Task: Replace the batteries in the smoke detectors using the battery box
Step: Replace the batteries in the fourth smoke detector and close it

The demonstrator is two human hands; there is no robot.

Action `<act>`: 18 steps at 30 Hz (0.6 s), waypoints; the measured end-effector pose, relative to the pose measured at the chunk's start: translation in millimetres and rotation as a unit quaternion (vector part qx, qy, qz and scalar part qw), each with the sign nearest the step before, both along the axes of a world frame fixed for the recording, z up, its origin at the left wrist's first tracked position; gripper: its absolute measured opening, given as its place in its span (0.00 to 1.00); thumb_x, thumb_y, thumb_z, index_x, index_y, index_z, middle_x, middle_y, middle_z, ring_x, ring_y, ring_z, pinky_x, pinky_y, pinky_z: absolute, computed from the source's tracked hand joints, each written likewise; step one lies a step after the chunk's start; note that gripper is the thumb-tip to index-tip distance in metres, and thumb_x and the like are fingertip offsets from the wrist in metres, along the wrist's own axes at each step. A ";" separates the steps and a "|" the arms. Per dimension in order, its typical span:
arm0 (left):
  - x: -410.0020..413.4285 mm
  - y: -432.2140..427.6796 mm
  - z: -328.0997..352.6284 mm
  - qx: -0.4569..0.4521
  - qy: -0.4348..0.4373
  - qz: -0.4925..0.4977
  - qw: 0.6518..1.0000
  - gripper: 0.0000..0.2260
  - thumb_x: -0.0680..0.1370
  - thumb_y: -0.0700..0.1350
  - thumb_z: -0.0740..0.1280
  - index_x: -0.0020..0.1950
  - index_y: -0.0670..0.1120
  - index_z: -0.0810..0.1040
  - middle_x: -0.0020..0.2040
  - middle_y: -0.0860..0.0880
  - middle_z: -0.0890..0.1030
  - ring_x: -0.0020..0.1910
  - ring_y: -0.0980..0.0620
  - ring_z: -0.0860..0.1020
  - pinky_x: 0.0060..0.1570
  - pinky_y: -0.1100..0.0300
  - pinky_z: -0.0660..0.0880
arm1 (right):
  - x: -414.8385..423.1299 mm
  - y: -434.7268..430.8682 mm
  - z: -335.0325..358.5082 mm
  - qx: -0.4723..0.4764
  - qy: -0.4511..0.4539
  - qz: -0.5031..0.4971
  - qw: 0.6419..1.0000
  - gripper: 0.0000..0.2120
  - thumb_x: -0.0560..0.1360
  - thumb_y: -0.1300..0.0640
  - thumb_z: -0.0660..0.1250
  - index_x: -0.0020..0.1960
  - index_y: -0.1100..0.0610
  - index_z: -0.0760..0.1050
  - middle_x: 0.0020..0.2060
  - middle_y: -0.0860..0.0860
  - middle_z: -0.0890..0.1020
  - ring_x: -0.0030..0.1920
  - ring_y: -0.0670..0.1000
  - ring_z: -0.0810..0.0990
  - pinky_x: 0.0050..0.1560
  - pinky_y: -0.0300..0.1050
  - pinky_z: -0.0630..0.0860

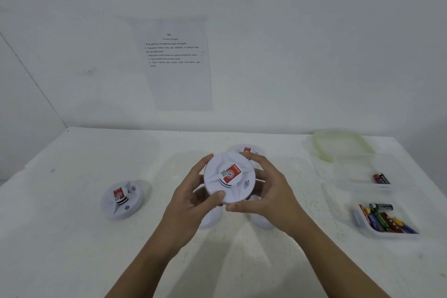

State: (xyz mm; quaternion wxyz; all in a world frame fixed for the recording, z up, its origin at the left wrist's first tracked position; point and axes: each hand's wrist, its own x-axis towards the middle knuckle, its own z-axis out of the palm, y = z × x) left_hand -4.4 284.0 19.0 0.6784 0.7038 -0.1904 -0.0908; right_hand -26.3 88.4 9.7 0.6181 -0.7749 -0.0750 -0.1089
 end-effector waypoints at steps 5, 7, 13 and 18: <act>1.3 -0.5 0.2 0.002 -0.005 0.001 1.000 0.27 0.78 0.36 0.70 0.70 0.59 0.70 0.64 0.59 0.80 0.64 0.55 0.78 0.54 0.63 0.79 | 0.1 0.3 2.0 -0.002 -0.011 -0.003 1.000 0.41 0.60 0.63 0.84 0.67 0.46 0.71 0.59 0.36 0.81 0.61 0.46 0.80 0.51 0.39 0.81; 1.6 -0.1 0.1 0.001 -0.004 0.001 1.000 0.27 0.77 0.36 0.70 0.70 0.60 0.70 0.64 0.60 0.80 0.64 0.55 0.78 0.54 0.63 0.79 | 0.0 -0.1 3.0 -0.002 -0.017 -0.001 1.000 0.41 0.61 0.64 0.84 0.68 0.47 0.71 0.59 0.36 0.81 0.61 0.47 0.80 0.52 0.40 0.81; 3.1 0.2 0.8 0.003 -0.005 0.005 1.000 0.27 0.77 0.37 0.70 0.70 0.61 0.70 0.65 0.60 0.80 0.64 0.55 0.79 0.53 0.62 0.80 | 1.1 -0.9 4.9 0.007 -0.018 0.001 1.000 0.41 0.61 0.63 0.84 0.68 0.48 0.71 0.60 0.38 0.81 0.62 0.48 0.80 0.53 0.43 0.82; 2.6 0.0 2.3 0.008 -0.008 0.003 1.000 0.25 0.78 0.36 0.70 0.69 0.59 0.71 0.63 0.59 0.81 0.62 0.54 0.80 0.54 0.57 0.80 | 0.6 -1.5 3.1 0.029 -0.018 0.003 0.999 0.43 0.60 0.62 0.84 0.70 0.50 0.70 0.62 0.42 0.81 0.63 0.51 0.80 0.54 0.48 0.83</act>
